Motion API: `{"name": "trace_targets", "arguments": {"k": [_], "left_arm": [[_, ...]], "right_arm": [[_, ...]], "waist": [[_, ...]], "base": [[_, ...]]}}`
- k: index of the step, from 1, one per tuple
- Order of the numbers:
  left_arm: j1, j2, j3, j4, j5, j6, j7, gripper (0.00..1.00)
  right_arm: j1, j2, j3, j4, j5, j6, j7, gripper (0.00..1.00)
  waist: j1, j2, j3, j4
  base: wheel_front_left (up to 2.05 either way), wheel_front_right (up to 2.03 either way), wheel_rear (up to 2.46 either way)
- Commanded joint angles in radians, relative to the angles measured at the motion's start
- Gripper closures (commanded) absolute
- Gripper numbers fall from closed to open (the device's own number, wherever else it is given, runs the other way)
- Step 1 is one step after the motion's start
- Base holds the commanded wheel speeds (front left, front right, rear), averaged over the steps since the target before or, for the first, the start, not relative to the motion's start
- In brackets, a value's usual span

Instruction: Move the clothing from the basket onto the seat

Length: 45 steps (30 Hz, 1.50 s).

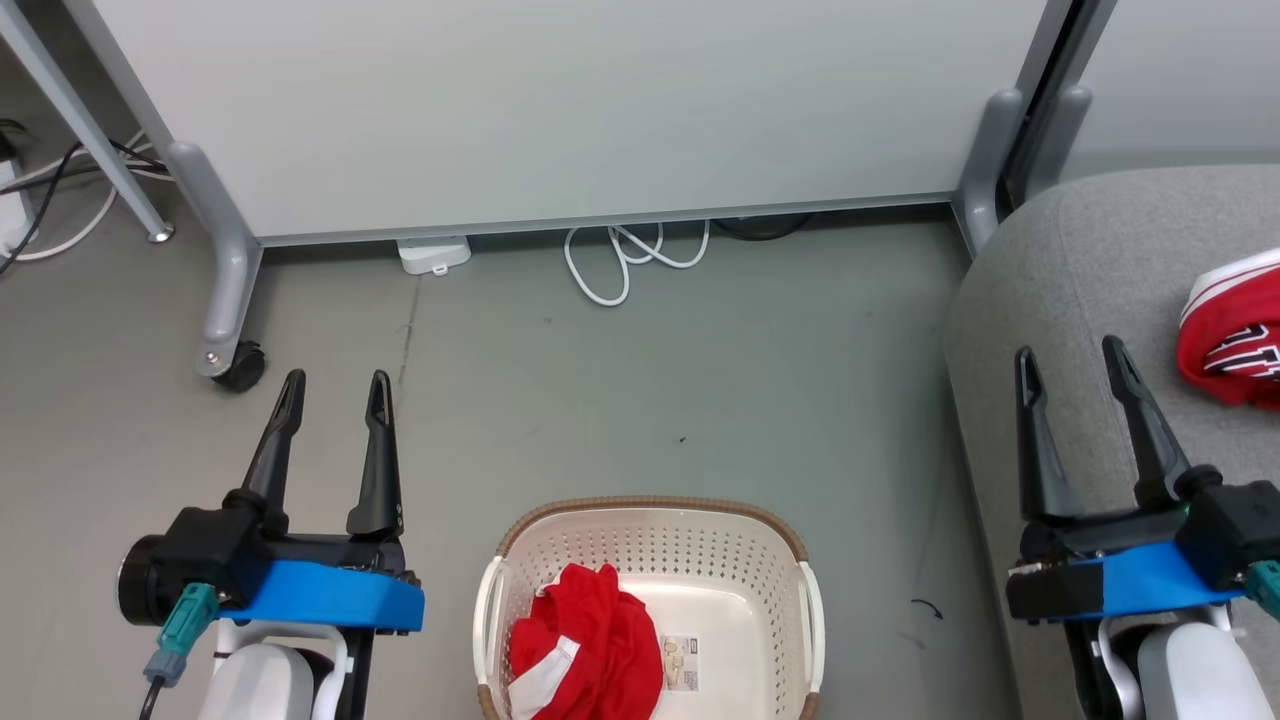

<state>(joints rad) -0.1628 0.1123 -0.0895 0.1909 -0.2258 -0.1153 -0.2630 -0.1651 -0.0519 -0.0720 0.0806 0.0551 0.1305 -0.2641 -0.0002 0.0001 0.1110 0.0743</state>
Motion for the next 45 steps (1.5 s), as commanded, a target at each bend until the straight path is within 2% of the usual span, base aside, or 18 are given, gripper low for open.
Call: {"name": "trace_targets", "arguments": {"k": [1,18,34,40,45], "left_arm": [[0.008,-0.003,0.007,-0.005,0.009,-0.008,-0.003,0.00],[0.033,-0.022,0.041,-0.003,0.031,-0.018,-0.003,0.00],[0.013,-0.009,0.017,0.002,0.019,-0.016,-0.003,0.00],[-0.052,0.020,-0.044,0.040,0.006,-0.016,-0.003,0.00],[-0.148,0.074,-0.146,0.114,-0.024,-0.016,-0.003,0.00]], "right_arm": [[0.022,0.002,0.001,-0.004,0.011,0.000,-0.001,0.00],[0.085,0.002,0.005,-0.035,0.024,0.000,-0.001,0.00],[0.074,0.002,0.003,-0.032,0.020,0.000,-0.001,0.00],[0.057,0.002,0.005,-0.035,0.014,0.000,-0.001,0.00],[0.026,0.002,0.021,-0.043,0.009,0.000,-0.001,0.00]], "waist": [[0.0002,-0.0001,-0.007,0.005],[0.0002,-0.0001,-0.027,-0.009],[0.0002,-0.0001,-0.018,-0.019],[0.0002,-0.0001,0.004,-0.019],[0.0002,-0.0001,0.044,-0.030]], "base": [[0.00,0.00,0.00],[0.00,0.00,0.00],[0.00,0.00,0.00],[0.00,0.00,0.00],[0.00,0.00,0.00]]}}
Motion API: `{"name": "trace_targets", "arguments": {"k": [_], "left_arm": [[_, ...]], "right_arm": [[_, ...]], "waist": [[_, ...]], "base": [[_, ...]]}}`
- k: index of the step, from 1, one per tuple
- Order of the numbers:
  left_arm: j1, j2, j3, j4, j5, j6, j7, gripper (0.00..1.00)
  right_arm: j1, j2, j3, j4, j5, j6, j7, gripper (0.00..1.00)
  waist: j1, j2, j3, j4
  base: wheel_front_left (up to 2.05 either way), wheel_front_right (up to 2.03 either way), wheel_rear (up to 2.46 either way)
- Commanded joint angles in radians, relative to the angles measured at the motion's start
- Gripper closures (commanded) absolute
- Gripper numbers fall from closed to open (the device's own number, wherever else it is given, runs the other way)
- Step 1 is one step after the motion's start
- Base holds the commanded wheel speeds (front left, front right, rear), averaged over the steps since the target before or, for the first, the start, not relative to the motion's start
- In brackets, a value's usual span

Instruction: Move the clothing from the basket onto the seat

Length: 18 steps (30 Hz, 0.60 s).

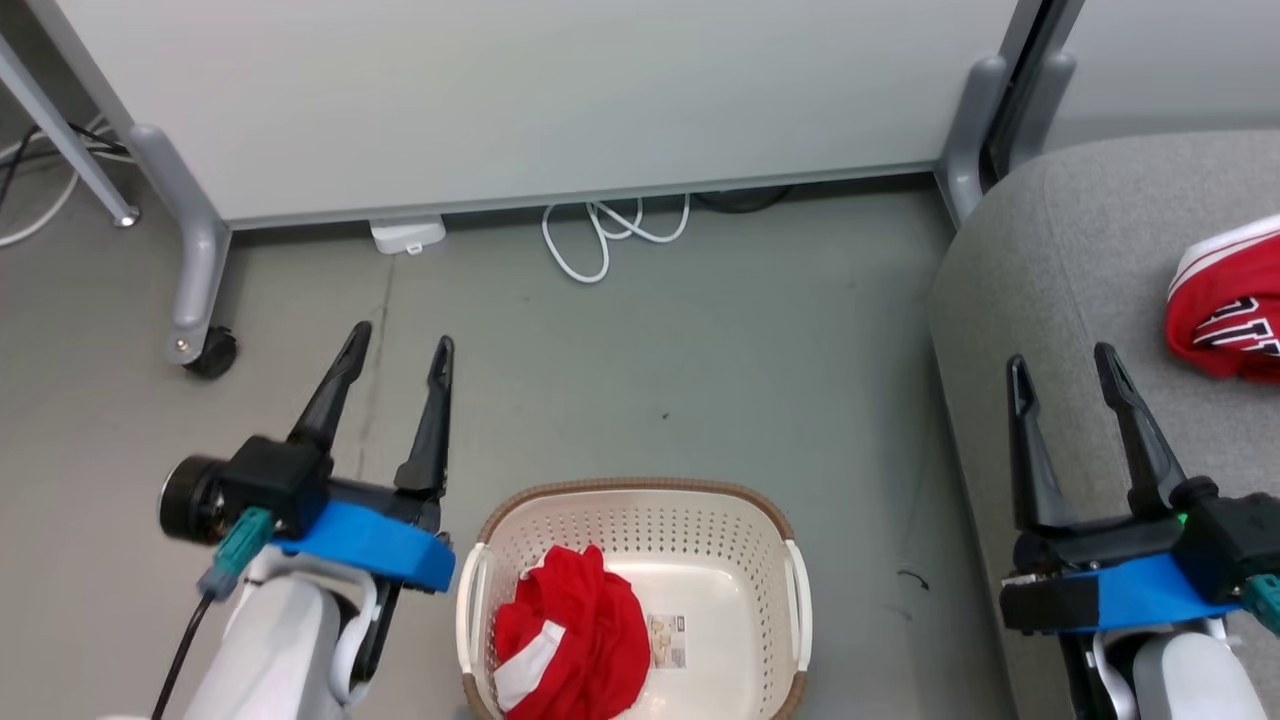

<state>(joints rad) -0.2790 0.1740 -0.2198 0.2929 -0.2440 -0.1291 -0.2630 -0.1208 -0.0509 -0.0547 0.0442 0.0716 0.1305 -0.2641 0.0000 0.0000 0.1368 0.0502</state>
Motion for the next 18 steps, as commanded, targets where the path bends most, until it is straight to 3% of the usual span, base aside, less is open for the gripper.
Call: {"name": "trace_targets", "arguments": {"k": [1,8,18], "left_arm": [[-0.055,0.026,-0.045,0.031,-0.012,-0.002,-0.003,0.00],[-0.209,0.103,-0.268,0.189,-0.060,-0.001,-0.003,0.00],[-0.394,0.128,-0.646,0.434,-0.128,-0.001,-0.003,0.00]], "right_arm": [[-0.026,0.001,0.008,-0.008,-0.010,0.000,-0.001,0.00],[-0.088,0.001,0.022,-0.024,-0.030,0.000,-0.001,0.00],[-0.174,0.001,0.046,-0.042,-0.073,0.000,-0.001,0.00]], "waist": [[0.0000,0.0000,0.029,-0.009],[0.0000,0.0000,0.134,-0.030],[0.0000,0.0000,0.281,-0.051]], "base": [[0.00,0.00,0.00],[0.00,0.00,0.00],[0.00,0.00,0.00]]}}
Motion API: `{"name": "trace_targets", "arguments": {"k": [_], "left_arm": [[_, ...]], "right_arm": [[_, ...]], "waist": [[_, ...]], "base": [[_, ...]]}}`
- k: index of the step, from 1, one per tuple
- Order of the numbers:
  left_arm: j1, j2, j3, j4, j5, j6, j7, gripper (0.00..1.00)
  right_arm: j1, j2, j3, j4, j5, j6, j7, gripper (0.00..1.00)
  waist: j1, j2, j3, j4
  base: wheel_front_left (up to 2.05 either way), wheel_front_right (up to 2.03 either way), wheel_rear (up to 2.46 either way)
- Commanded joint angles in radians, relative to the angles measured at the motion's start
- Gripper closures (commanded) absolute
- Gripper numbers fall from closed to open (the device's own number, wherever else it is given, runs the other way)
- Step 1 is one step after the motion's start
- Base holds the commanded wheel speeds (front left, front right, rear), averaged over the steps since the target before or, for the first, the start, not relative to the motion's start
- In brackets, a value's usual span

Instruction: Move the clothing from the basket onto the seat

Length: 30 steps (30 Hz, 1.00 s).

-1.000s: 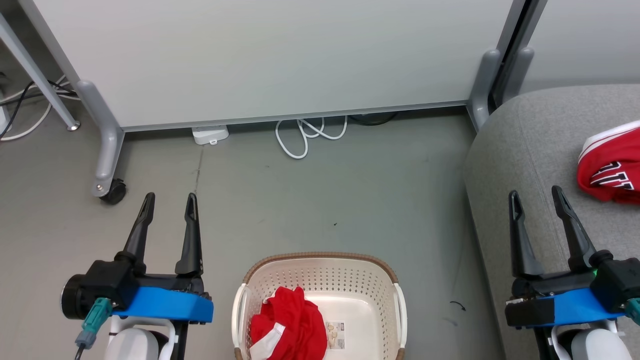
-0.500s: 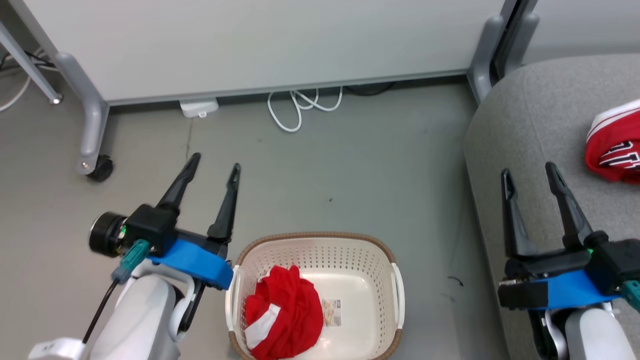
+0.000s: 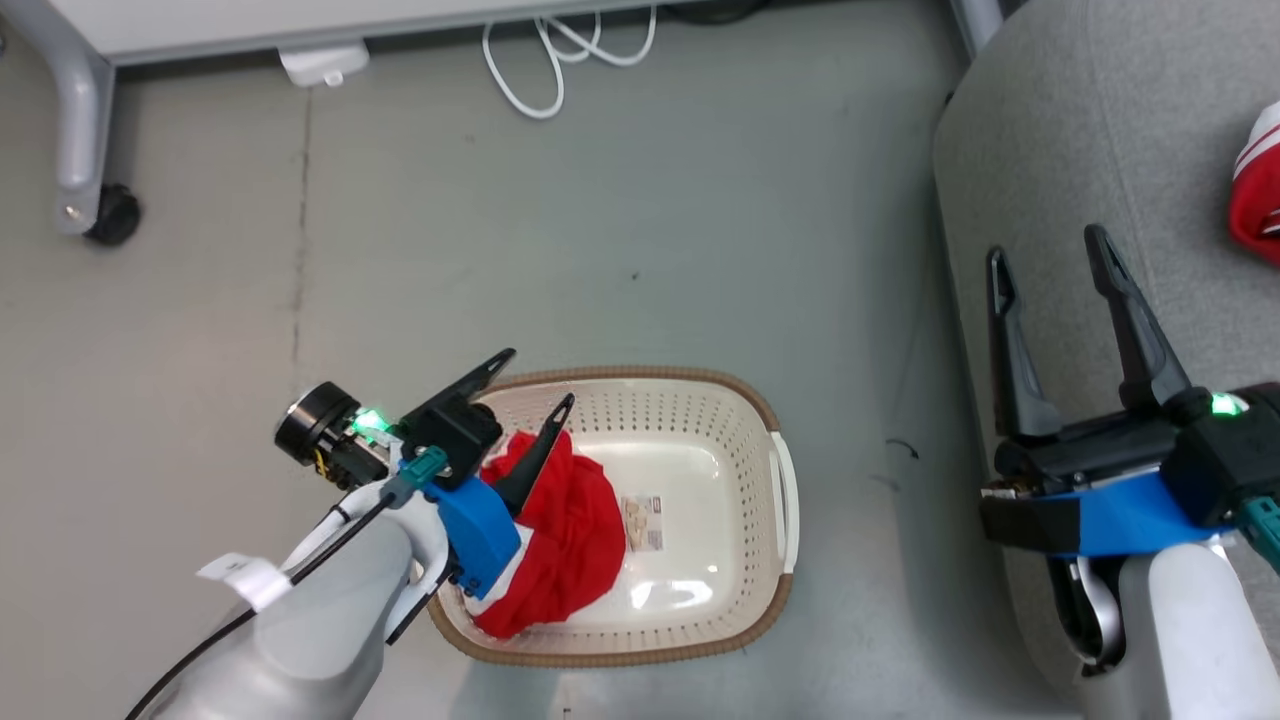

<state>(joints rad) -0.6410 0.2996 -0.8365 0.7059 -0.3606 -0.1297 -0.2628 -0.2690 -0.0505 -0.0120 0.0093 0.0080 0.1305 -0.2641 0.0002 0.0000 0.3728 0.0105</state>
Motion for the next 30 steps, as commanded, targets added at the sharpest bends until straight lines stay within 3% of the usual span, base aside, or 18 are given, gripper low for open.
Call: {"name": "trace_targets", "arguments": {"k": [1,8,12,16,21,30], "left_arm": [[-0.047,0.002,-0.070,0.043,-0.018,-0.001,-0.003,0.00],[-0.159,-0.010,-0.329,0.174,-0.092,-0.001,0.007,0.00],[-0.208,-0.018,-0.424,0.233,-0.128,-0.001,0.051,0.00],[-0.228,-0.018,-0.441,0.254,-0.118,-0.001,0.091,0.00],[-0.210,-0.010,-0.445,0.266,0.004,-0.001,0.221,0.00],[-0.221,0.021,-0.445,0.284,0.100,-0.001,0.391,0.00]], "right_arm": [[-0.034,0.000,0.007,-0.010,-0.012,0.000,-0.001,0.00],[-0.088,0.000,0.021,-0.029,-0.035,0.000,-0.001,0.00],[-0.117,0.000,0.028,-0.040,-0.043,0.000,-0.001,0.00],[-0.137,0.000,0.033,-0.049,-0.043,0.000,-0.001,0.00],[-0.167,0.000,0.039,-0.060,-0.037,0.000,-0.001,0.00],[-0.189,0.000,0.039,-0.086,-0.026,0.000,-0.001,0.00]], "waist": [[-0.0002,0.0000,0.058,-0.014],[-0.0002,0.0000,0.156,-0.029],[-0.0002,0.0000,0.213,-0.042],[-0.0002,0.0000,0.255,-0.055],[-0.0002,0.0000,0.319,-0.082],[-0.0002,0.0000,0.409,-0.125]], "base": [[0.00,0.00,0.00],[0.00,0.00,0.00],[0.00,0.00,0.00],[0.00,0.00,0.00],[0.00,0.00,0.00],[0.00,0.00,0.00]]}}
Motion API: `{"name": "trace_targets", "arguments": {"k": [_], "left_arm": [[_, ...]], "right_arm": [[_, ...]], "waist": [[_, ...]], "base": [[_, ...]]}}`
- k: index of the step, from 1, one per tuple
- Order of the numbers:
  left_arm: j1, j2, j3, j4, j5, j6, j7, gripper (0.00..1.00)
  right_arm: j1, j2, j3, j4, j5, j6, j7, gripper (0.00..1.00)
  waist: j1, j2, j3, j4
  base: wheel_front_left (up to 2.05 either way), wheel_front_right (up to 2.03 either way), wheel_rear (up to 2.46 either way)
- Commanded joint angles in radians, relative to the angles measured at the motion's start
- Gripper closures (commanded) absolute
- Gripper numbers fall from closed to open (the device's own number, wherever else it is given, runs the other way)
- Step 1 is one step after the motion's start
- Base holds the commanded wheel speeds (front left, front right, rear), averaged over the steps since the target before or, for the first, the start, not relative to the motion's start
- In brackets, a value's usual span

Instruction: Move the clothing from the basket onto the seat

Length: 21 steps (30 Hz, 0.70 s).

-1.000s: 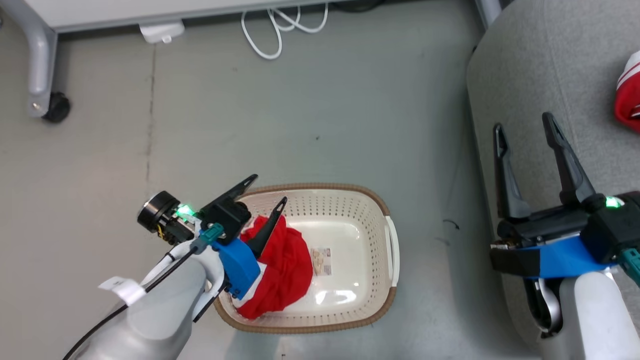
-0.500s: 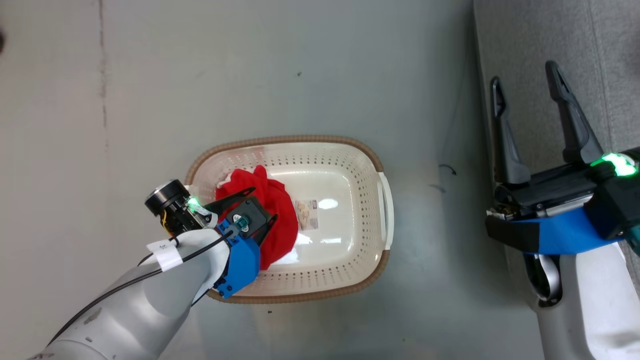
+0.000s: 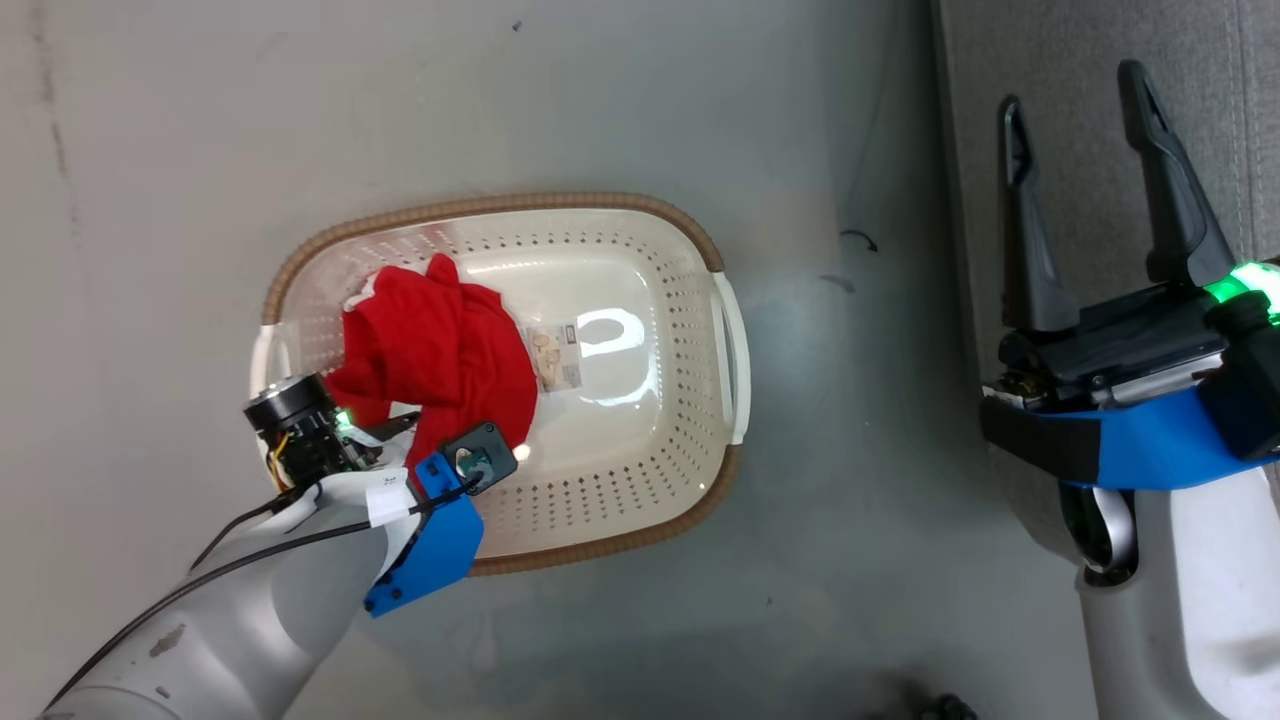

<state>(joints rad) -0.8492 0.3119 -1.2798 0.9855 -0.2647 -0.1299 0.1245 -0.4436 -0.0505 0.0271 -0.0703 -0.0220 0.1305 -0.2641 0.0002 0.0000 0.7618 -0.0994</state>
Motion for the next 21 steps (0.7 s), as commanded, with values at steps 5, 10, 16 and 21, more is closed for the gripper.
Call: {"name": "trace_targets", "arguments": {"k": [5,10,16,21], "left_arm": [[-0.042,0.016,-0.002,0.025,0.052,-0.001,0.038,0.00],[-0.070,0.018,-0.002,0.068,0.118,-0.001,0.061,0.00],[-0.089,0.008,-0.002,0.118,0.135,-0.001,0.065,0.00],[-0.104,-0.018,-0.002,0.150,0.126,-0.001,0.090,0.00]], "right_arm": [[-0.015,0.000,-0.007,-0.017,0.005,0.000,-0.001,0.00],[-0.019,0.000,0.001,-0.026,0.011,0.000,-0.001,0.00],[-0.021,0.000,0.001,-0.034,0.013,0.000,-0.001,0.00],[-0.016,0.000,-0.006,-0.043,0.006,0.000,-0.001,0.00]], "waist": [[-0.0002,0.0000,0.060,-0.025],[-0.0002,0.0000,0.094,-0.039],[-0.0002,0.0000,0.131,-0.056],[-0.0002,0.0000,0.153,-0.059]], "base": [[0.00,0.00,0.00],[0.00,0.00,0.00],[0.00,0.00,0.00],[0.00,0.00,0.00]]}}
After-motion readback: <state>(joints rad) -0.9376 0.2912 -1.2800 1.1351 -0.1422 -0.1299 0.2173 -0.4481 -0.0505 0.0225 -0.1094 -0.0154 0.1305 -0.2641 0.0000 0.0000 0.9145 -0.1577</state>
